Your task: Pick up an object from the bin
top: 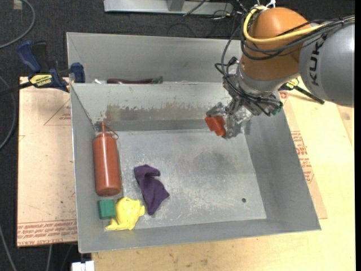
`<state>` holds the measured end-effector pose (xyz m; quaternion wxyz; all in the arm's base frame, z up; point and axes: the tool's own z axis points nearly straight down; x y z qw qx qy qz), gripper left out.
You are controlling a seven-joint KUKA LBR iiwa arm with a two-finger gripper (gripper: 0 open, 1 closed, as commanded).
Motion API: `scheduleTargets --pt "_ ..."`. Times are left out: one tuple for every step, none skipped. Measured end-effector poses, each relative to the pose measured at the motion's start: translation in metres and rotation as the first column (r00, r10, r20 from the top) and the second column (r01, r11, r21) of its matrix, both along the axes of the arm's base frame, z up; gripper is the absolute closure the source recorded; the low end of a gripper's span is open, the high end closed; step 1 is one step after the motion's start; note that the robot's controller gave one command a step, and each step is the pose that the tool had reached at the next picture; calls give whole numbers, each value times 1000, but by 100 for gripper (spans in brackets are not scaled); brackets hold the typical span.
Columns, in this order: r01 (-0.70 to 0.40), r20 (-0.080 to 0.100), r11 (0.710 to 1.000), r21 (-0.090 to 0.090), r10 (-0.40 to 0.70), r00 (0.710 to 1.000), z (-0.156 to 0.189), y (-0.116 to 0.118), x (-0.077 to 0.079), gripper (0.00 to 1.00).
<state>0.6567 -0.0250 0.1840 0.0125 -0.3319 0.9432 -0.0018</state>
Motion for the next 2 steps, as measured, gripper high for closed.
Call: scheduleTargets --pt "0 -1 1000 0 0 1000 0 0 0 100" --pt "-13 11 1000 0 13 1000 172 -20 -12 100"
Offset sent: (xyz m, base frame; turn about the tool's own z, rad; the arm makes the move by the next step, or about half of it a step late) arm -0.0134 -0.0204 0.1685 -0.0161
